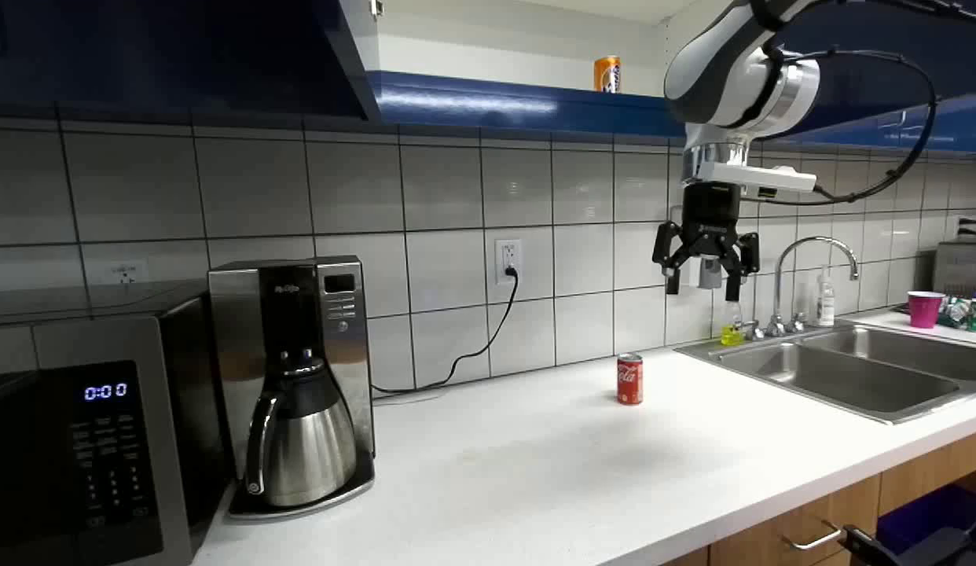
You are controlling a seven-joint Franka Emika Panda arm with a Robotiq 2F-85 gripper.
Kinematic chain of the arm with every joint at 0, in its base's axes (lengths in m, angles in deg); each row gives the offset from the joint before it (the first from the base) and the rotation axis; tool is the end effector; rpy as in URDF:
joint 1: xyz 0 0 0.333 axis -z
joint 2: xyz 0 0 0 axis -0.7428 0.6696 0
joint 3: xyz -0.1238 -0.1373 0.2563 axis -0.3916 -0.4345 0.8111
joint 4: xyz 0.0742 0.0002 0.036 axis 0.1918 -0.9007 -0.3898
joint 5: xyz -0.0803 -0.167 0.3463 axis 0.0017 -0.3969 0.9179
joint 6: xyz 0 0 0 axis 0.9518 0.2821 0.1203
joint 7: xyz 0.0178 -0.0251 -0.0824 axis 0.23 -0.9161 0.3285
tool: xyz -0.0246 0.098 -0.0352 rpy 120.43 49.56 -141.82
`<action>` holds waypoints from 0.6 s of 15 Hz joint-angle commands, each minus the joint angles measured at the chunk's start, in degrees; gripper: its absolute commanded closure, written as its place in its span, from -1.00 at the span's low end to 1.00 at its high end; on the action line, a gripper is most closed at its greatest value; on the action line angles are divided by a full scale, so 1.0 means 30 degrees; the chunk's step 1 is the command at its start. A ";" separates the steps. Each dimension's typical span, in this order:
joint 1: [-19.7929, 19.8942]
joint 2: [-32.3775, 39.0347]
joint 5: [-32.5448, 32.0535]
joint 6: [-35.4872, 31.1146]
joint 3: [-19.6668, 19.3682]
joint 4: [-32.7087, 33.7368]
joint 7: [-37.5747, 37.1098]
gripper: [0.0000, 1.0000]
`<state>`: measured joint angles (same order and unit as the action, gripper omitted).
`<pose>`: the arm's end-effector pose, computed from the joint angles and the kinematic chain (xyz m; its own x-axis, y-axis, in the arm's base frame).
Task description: Remove the can from the top cabinet
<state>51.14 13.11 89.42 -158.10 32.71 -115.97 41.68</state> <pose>0.4007 -0.0808 0.4381 0.9561 -0.2594 -0.1367 -0.2790 -0.9482 -0.1522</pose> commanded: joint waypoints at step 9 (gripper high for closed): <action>0.0345 -0.0048 0.0209 0.0004 0.0444 0.0340 0.0001 -1.00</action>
<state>51.14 13.18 89.42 -158.21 32.81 -115.96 41.68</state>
